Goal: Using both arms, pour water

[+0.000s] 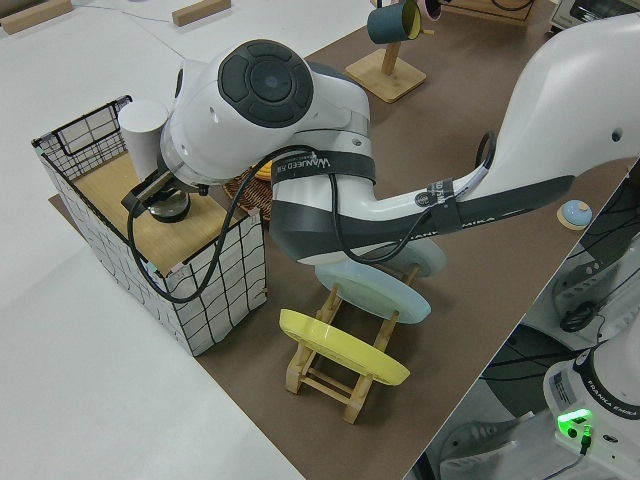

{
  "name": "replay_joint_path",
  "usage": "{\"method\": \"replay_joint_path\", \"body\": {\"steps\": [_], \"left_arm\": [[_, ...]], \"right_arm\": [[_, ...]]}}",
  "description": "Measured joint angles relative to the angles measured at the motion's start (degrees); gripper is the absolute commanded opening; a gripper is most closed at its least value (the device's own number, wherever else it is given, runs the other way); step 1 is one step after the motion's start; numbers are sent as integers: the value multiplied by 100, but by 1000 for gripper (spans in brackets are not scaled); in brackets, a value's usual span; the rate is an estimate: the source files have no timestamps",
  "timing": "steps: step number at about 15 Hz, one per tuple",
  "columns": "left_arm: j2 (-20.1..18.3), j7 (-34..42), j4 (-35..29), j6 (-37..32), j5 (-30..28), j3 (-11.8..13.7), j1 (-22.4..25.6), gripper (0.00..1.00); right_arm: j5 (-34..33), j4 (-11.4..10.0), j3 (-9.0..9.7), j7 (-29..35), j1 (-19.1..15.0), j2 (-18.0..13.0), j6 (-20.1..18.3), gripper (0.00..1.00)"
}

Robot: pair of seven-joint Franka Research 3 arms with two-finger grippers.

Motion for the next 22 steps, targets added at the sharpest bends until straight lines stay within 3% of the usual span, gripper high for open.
{"method": "replay_joint_path", "body": {"steps": [2, 4, 6, 8, 10, 13, 22], "left_arm": [[13, 0, 0, 51, -83, -47, -3, 991], [14, 0, 15, 75, -227, -84, -5, 842], [14, 0, 18, 82, -260, -87, -5, 526], [15, 1, 18, 83, -265, -87, -5, 214], [24, 5, 19, 114, -265, -79, -3, 42], [30, 15, 29, 127, -265, -71, -1, 0], [51, -23, 161, 119, -265, -90, -9, 0]], "right_arm": [[-14, 94, 1, 0, 28, 56, 16, 509], [-20, 159, 0, 0, 51, 90, 29, 358], [-24, 197, -3, -1, 56, 116, 30, 253], [-60, 214, -6, -3, 56, 125, 32, 224], [-101, 221, -8, -2, 56, 126, 33, 159], [-128, 224, -28, -3, 54, 126, 33, 42], [-303, 284, -62, -129, 30, 126, -40, 0]]}}
